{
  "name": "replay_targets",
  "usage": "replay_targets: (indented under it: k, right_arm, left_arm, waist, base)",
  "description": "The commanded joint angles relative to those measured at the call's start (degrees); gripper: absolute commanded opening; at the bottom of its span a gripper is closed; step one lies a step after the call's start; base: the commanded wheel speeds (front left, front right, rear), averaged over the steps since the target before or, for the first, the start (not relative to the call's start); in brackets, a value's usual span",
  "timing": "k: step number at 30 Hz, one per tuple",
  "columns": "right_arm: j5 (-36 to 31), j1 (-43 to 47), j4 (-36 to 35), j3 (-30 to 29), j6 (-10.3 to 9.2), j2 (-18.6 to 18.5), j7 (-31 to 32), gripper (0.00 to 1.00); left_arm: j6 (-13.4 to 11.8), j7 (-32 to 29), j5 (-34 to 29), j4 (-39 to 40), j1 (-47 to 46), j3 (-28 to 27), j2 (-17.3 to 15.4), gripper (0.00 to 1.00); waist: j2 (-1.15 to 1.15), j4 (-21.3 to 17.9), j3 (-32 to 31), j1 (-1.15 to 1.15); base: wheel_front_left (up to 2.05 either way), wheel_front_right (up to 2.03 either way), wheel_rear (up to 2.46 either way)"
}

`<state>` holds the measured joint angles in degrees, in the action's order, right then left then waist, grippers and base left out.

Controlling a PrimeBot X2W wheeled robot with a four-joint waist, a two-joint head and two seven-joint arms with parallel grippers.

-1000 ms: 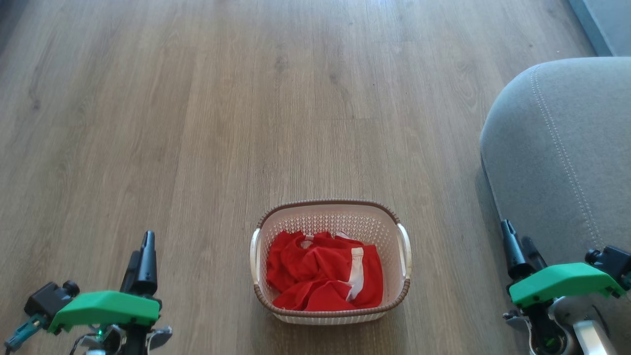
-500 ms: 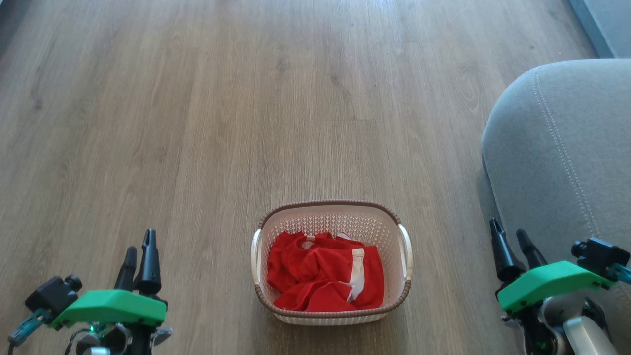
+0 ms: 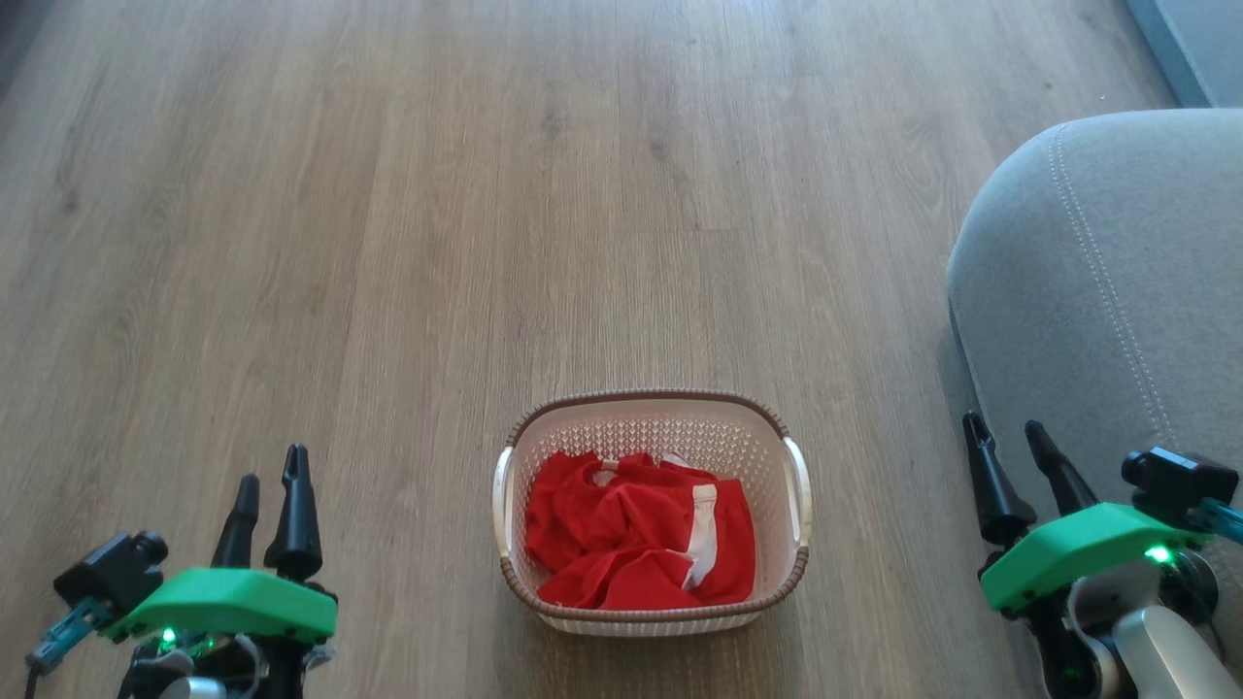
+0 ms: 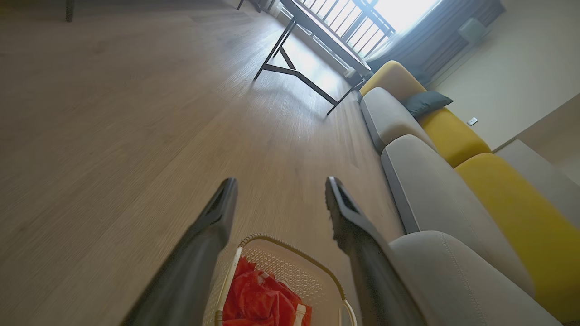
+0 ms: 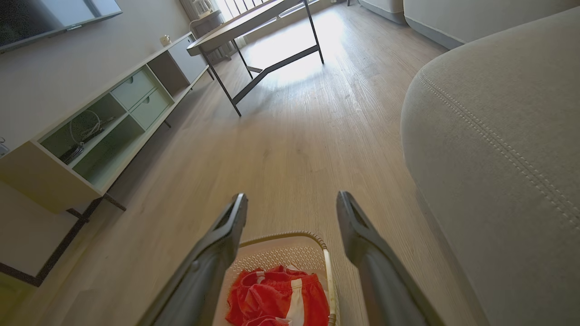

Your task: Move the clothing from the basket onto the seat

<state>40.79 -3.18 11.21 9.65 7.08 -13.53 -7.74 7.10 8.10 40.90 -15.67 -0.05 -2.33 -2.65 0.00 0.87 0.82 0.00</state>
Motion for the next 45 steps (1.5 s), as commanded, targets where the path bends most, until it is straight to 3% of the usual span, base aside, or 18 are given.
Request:
replay_targets:
  k: [1,38,45]
  right_arm:
    - [-1.70,-2.47,-2.14,1.00,0.29,-1.96,-1.07,1.00]
    - [-20.23,0.58,-4.62,-0.12,0.41,-8.69,-7.26,1.00]
    - [-19.91,0.87,-4.29,-0.55,0.41,-8.97,-7.26,1.00]
  left_arm:
    - [0.26,0.71,-1.63,2.13,-2.69,-0.92,-0.93,1.00]
    - [0.39,6.90,-23.27,3.18,-3.22,-1.67,-1.74,1.00]
    - [0.39,6.90,-23.31,3.20,-3.40,-1.68,-1.81,1.00]
  waist:
    - [0.00,-0.03,0.08,0.00]
    - [0.00,-0.54,2.08,0.00]
    - [0.00,-0.72,2.47,0.00]
  base:
    - [0.00,0.00,0.00]
    - [0.00,0.00,0.00]
    - [0.00,0.00,0.00]
